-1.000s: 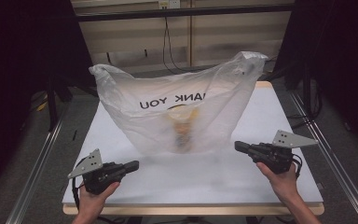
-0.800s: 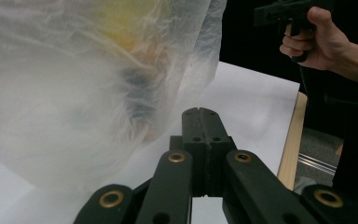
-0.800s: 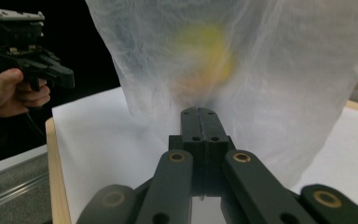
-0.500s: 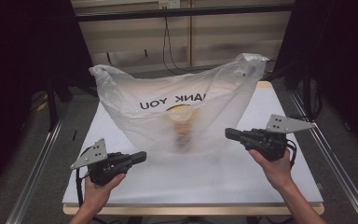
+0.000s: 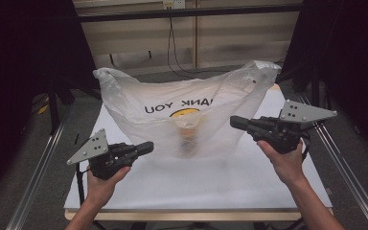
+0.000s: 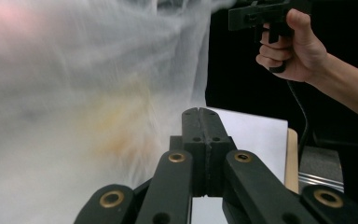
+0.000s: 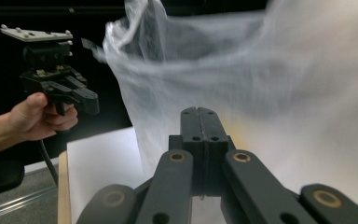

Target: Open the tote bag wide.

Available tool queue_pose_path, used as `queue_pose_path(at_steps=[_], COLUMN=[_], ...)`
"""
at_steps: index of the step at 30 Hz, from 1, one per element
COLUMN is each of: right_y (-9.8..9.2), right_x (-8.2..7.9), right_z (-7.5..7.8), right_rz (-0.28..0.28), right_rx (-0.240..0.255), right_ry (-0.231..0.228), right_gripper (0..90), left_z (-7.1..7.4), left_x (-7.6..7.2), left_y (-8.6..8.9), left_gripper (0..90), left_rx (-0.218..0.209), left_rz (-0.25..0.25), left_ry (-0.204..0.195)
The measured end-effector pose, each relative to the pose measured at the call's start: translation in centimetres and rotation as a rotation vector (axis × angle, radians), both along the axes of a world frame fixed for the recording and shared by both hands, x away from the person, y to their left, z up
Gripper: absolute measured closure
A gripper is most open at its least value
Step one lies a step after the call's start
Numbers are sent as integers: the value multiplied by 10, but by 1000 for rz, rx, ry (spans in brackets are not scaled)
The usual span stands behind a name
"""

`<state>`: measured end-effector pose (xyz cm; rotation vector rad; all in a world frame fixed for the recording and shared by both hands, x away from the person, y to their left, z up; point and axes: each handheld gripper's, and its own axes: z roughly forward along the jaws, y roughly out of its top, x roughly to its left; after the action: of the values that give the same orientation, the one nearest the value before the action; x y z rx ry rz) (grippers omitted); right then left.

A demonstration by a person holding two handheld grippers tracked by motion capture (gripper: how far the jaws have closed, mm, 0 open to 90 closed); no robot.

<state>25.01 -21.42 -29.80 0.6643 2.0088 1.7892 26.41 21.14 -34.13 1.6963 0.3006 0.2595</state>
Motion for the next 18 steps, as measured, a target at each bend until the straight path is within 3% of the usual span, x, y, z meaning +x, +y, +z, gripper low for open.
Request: queue_pose_path(at_steps=[3, 10, 14, 18], right_y=[2, 11, 17, 27], right_x=[-1, 8, 17, 30], right_z=[17, 37, 44, 42], right_rz=[10, 7, 2, -17], right_rx=[19, 14, 8, -30], right_ry=[-30, -58, -59, -44], right_gripper=[900, 900, 900, 900], left_z=[18, 36, 46, 55], left_x=[3, 9, 14, 23], left_y=[-3, -9, -13, -15], left_gripper=[900, 900, 900, 900], left_rx=[-19, -49, -52, -70], left_rz=[1, 0, -3, -4], left_ry=[-35, -72, -83, -82])
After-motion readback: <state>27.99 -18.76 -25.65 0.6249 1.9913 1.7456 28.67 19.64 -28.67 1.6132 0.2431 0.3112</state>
